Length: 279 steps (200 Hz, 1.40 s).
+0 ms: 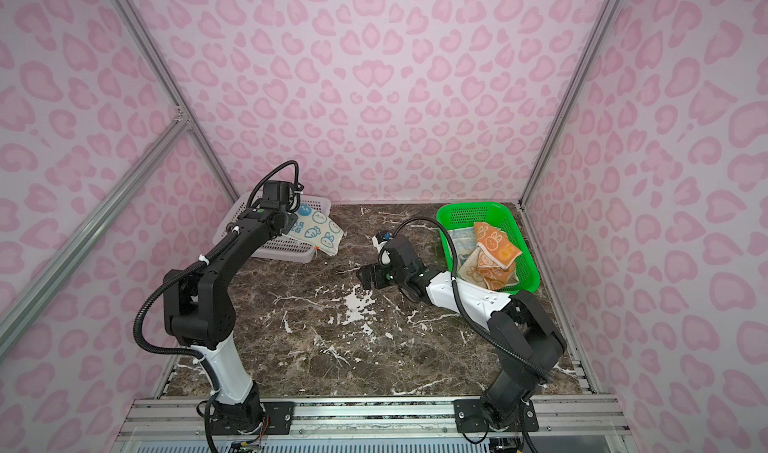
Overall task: Fold and stack the towels
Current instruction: 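Carry the bunny towel with the left gripper into the white basket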
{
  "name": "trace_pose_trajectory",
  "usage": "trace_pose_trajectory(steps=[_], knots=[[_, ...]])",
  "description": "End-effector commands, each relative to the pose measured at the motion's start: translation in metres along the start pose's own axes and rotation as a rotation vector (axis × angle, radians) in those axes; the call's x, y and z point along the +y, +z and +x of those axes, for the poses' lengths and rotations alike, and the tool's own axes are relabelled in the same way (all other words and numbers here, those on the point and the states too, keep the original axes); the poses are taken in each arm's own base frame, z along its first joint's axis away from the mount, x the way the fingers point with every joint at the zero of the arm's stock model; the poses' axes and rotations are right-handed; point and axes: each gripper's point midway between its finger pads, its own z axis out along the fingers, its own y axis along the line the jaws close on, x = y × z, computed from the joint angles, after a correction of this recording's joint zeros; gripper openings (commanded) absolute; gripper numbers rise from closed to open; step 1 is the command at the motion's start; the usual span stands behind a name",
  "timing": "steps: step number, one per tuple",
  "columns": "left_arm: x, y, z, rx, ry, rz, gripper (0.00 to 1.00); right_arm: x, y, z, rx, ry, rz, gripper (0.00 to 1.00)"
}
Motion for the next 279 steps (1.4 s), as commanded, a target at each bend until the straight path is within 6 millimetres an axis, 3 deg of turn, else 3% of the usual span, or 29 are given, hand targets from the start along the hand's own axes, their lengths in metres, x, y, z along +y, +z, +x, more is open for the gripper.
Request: trace_pose_trajectory(steps=[1, 80, 115, 153, 227, 279], knots=[[0.005, 0.012, -0.006, -0.048, -0.020, -0.005, 0.04, 0.009, -0.007, -0.018, -0.099, -0.039, -0.032, 0.99], [0.002, 0.047, 0.009, -0.012, 0.001, -0.034, 0.04, 0.010, -0.010, -0.018, -0.120, -0.053, -0.038, 0.99], [-0.004, 0.067, 0.029, 0.042, 0.011, -0.034, 0.04, 0.007, -0.011, -0.018, -0.131, -0.049, -0.031, 0.99], [0.006, 0.084, 0.040, 0.075, -0.023, -0.059, 0.04, 0.008, -0.012, -0.018, -0.129, -0.051, -0.030, 0.99], [-0.017, 0.120, 0.065, 0.152, 0.006, -0.048, 0.04, 0.004, -0.009, -0.017, -0.124, -0.041, -0.026, 0.99], [-0.009, 0.136, 0.085, 0.194, -0.022, -0.053, 0.04, 0.003, -0.009, -0.018, -0.125, -0.034, -0.027, 0.99]])
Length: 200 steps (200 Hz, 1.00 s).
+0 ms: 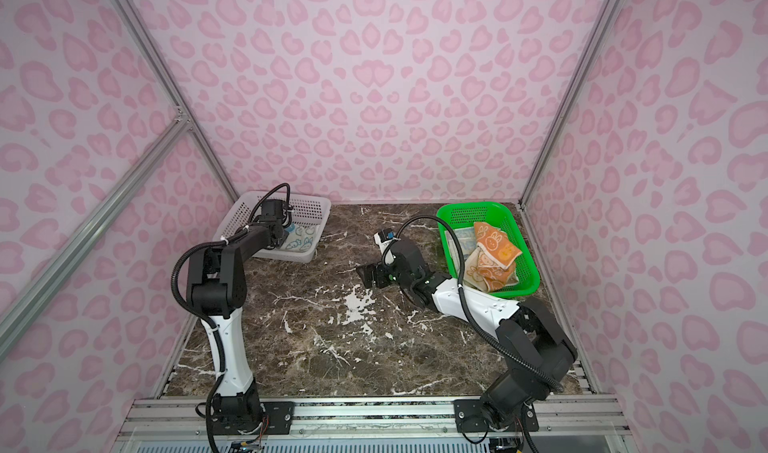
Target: Fold and stack the towels
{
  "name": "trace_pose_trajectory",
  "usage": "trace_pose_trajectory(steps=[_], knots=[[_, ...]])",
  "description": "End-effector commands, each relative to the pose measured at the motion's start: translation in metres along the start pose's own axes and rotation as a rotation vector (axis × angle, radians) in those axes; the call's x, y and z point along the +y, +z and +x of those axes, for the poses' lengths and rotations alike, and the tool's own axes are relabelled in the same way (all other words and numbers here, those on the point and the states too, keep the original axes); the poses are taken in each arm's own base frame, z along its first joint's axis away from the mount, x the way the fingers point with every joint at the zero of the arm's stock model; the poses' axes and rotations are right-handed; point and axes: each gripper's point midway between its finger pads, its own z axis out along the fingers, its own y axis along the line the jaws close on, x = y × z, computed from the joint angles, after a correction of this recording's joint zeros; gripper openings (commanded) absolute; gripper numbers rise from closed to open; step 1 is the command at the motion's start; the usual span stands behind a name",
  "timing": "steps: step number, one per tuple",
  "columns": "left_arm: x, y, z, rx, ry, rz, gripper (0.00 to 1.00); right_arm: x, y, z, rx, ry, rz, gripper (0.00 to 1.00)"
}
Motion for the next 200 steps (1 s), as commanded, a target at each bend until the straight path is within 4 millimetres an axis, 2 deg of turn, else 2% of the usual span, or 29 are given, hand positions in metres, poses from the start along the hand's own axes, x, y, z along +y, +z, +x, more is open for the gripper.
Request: trace_pose_trajectory(steps=[1, 69, 90, 134, 152, 154, 155, 158, 162, 164, 200], knots=[[0.008, 0.007, -0.002, -0.009, -0.032, -0.021, 0.04, -0.001, 0.001, -0.001, -0.010, 0.006, -0.001, 0.99], [0.019, 0.031, 0.012, 0.035, -0.057, -0.048, 0.04, -0.001, 0.007, 0.003, 0.008, 0.005, -0.010, 0.99], [0.033, 0.036, 0.018, 0.055, -0.088, -0.090, 0.04, -0.004, 0.009, 0.004, 0.013, 0.008, -0.005, 0.99], [0.032, 0.041, 0.023, 0.042, -0.101, -0.040, 0.04, -0.003, 0.011, 0.005, 0.018, 0.016, -0.013, 0.99], [0.032, 0.042, 0.021, 0.036, -0.117, -0.038, 0.20, -0.004, 0.012, 0.005, 0.018, 0.017, -0.011, 0.99], [0.033, 0.041, 0.020, 0.035, -0.120, -0.039, 0.29, -0.005, 0.012, 0.006, 0.020, 0.017, -0.010, 0.99], [0.033, 0.041, 0.020, 0.035, -0.121, -0.039, 0.41, -0.005, 0.012, 0.006, 0.021, 0.017, -0.011, 0.99], [0.034, 0.041, 0.019, 0.033, -0.126, -0.040, 0.58, -0.004, 0.012, 0.006, 0.021, 0.016, -0.011, 0.99], [0.034, 0.041, 0.018, 0.032, -0.131, -0.040, 0.90, -0.005, 0.012, 0.006, 0.021, 0.017, -0.009, 0.99], [0.035, 0.041, 0.018, 0.031, -0.134, -0.041, 0.99, -0.005, 0.012, 0.006, 0.022, 0.016, -0.010, 0.99], [0.060, 0.023, -0.001, -0.022, -0.228, -0.078, 0.98, -0.004, 0.012, 0.006, 0.021, 0.016, -0.012, 0.99]])
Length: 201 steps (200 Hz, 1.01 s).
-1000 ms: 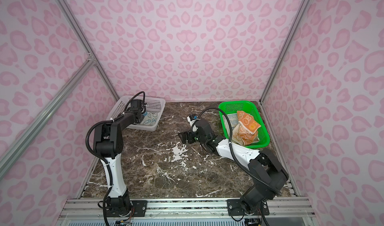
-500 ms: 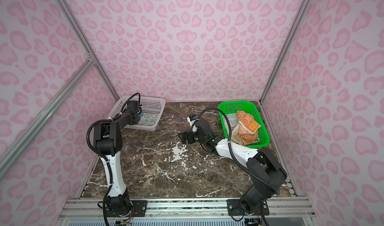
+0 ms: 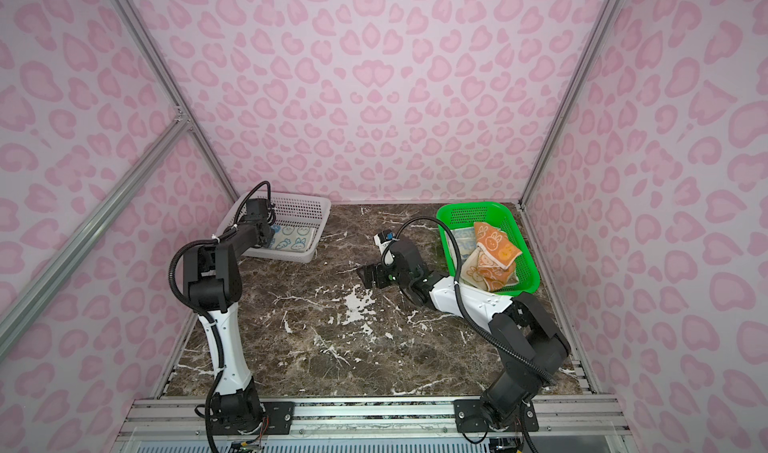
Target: Fold and stack the towels
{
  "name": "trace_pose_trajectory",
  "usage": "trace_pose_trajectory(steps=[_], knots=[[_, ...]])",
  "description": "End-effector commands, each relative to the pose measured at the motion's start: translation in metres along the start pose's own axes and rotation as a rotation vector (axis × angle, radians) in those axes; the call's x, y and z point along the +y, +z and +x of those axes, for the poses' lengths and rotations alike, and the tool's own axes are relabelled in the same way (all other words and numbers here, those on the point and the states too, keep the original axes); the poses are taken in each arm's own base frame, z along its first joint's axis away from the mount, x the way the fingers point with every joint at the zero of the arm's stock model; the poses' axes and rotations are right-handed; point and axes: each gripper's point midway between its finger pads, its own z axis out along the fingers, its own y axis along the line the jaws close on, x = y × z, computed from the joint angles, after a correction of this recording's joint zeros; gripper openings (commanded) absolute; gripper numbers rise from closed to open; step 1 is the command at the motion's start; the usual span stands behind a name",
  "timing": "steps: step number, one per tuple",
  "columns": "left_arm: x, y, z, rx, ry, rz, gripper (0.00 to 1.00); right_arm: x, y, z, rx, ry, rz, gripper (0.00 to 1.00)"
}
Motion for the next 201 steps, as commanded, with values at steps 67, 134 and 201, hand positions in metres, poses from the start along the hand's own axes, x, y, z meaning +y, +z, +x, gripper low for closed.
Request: trace_pose_trajectory(steps=[67, 134, 201], knots=[[0.055, -0.099, -0.077, -0.276, -0.298, 0.014, 0.98, 0.000, -0.003, -0.006, -0.025, -0.004, 0.010, 0.99], [-0.001, -0.232, -0.108, -0.524, -0.372, 0.112, 0.98, -0.023, -0.022, -0.013, -0.061, -0.037, 0.140, 0.99], [-0.122, -0.359, -0.081, -0.729, -0.302, 0.280, 0.98, -0.159, -0.094, -0.030, -0.114, 0.270, 0.610, 0.99]])
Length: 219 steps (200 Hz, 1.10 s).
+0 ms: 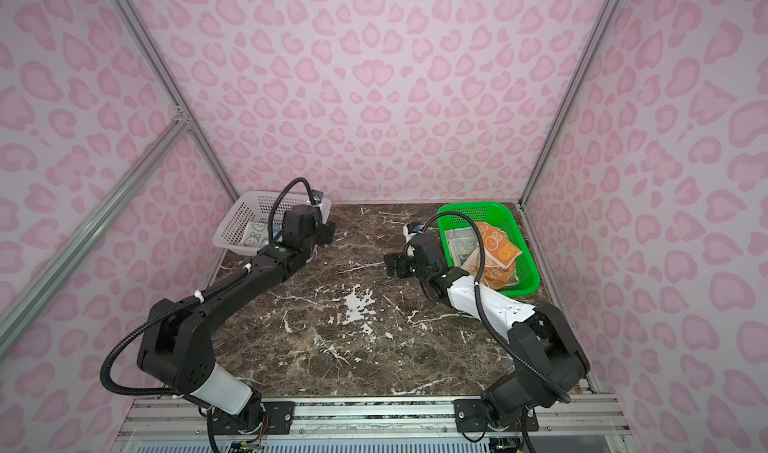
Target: Fold and stack the towels
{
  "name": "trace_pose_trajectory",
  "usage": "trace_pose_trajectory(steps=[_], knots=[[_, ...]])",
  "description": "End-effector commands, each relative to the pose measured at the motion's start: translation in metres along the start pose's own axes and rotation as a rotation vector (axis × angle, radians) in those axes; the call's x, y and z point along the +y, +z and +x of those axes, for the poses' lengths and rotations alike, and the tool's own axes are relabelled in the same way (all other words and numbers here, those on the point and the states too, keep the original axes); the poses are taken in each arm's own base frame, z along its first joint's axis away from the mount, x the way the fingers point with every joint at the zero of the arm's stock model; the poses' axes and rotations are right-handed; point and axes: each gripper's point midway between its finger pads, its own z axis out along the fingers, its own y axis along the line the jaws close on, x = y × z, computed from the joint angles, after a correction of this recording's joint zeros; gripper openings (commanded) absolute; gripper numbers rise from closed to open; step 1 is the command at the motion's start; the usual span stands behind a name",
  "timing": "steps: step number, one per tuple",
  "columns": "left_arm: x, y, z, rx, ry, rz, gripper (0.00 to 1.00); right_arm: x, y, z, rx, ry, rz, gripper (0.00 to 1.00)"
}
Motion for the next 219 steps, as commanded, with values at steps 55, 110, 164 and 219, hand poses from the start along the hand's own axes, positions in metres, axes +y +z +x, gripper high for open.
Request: trace_pose_trajectory(steps=[55, 110, 164, 219], knots=[[-0.159, -0.051, -0.032, -0.198, 0.089, 0.124, 0.98, -0.205, -0.056, -0.017, 0.029, 0.327, 0.625, 0.99], [-0.264, -0.064, -0.044, -0.270, 0.221, 0.228, 0.98, -0.267, -0.040, -0.018, 0.087, 0.413, 0.737, 0.91], [-0.292, -0.056, -0.059, -0.296, 0.257, 0.215, 0.98, -0.284, 0.004, -0.026, 0.156, 0.425, 0.683, 0.69], [-0.308, -0.059, -0.071, -0.306, 0.240, 0.285, 0.98, -0.294, 0.025, -0.020, 0.188, 0.429, 0.666, 0.39]])
